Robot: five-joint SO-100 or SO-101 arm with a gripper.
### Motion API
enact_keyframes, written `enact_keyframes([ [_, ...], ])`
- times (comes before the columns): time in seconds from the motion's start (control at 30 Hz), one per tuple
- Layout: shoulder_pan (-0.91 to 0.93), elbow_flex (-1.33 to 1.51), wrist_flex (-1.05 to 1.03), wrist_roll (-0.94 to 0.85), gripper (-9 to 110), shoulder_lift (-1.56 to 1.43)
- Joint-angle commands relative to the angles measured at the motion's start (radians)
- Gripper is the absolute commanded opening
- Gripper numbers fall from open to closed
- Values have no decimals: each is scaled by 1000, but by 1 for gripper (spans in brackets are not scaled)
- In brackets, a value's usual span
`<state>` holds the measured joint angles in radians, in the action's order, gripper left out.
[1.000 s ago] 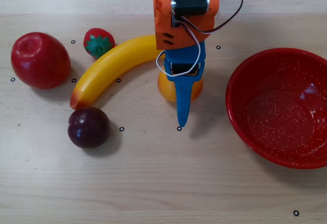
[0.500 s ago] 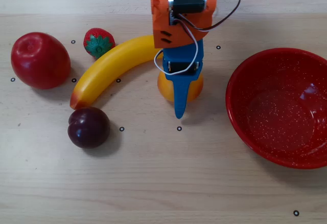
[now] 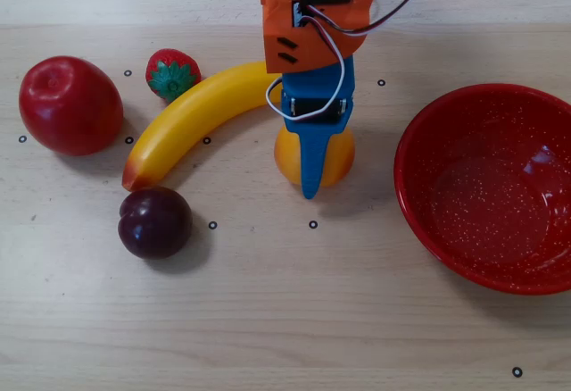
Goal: Put the peach in the red bowl.
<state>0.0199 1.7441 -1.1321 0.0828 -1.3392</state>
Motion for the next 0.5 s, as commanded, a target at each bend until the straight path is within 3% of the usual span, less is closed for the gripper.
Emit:
enact_keyframes([
  [0.0, -31, 6, 26, 23, 23, -21],
  [0.1, -32, 11, 28, 25, 18, -23],
  [0.23, -32, 12, 26, 25, 0, -32],
  [0.47, -49, -44, -64, -8, 0, -118],
])
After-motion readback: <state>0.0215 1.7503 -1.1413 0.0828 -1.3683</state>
